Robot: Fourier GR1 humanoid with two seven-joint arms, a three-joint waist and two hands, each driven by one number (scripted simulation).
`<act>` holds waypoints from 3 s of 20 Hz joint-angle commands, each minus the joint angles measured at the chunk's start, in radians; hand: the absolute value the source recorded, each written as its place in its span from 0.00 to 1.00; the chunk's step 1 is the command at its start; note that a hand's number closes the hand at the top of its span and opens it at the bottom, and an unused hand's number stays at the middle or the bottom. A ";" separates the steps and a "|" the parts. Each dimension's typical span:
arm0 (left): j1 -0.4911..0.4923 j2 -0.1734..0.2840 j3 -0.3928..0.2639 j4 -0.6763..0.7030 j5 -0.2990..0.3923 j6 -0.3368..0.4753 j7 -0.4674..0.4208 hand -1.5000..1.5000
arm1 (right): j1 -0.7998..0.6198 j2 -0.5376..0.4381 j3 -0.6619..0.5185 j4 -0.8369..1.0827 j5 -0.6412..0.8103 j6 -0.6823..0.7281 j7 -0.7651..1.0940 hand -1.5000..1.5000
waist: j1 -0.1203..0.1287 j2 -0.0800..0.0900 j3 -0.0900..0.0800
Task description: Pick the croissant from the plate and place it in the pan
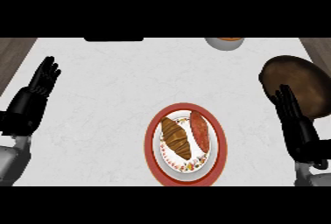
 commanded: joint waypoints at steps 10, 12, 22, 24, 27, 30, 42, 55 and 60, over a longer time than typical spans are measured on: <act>0.067 -0.275 -0.195 -0.062 -0.029 0.065 -0.019 0.50 | -0.328 0.015 0.145 0.194 -0.079 0.659 -0.281 0.00 | 0.044 0.015 -0.013; 0.097 -0.285 -0.202 -0.088 -0.031 0.075 -0.031 0.50 | -0.310 -0.025 0.175 0.260 -0.029 0.786 -0.388 0.00 | 0.045 0.014 -0.013; 0.156 -0.279 -0.216 -0.154 -0.078 0.097 0.005 0.50 | -0.593 -0.008 0.256 0.516 0.367 0.713 -0.603 0.00 | 0.027 0.006 -0.016; 0.125 -0.300 -0.210 -0.110 -0.077 0.087 -0.013 0.50 | -0.705 -0.036 0.259 0.548 0.379 0.750 -0.558 0.00 | 0.030 0.009 -0.016; 0.130 -0.328 -0.231 -0.145 -0.107 0.129 0.028 0.50 | -0.671 -0.030 0.338 0.500 0.473 0.718 -0.550 0.00 | 0.010 0.003 -0.017; 0.147 -0.289 -0.186 -0.127 -0.065 0.055 -0.026 0.50 | -0.709 0.053 0.433 0.493 0.592 0.616 -0.467 0.00 | 0.015 0.003 -0.018; 0.118 -0.369 -0.180 -0.086 -0.139 0.110 0.013 0.50 | -0.697 0.117 0.574 0.447 0.925 0.551 -0.348 0.00 | -0.006 0.001 -0.017; 0.141 -0.399 -0.109 -0.126 -0.197 0.050 0.039 0.50 | -0.601 0.263 0.443 0.554 1.119 0.516 -0.368 0.00 | -0.003 0.002 -0.017; 0.221 -0.376 -0.116 -0.244 -0.200 0.018 0.094 0.50 | -0.636 0.323 0.390 0.703 1.156 0.491 -0.453 0.00 | 0.006 0.003 -0.017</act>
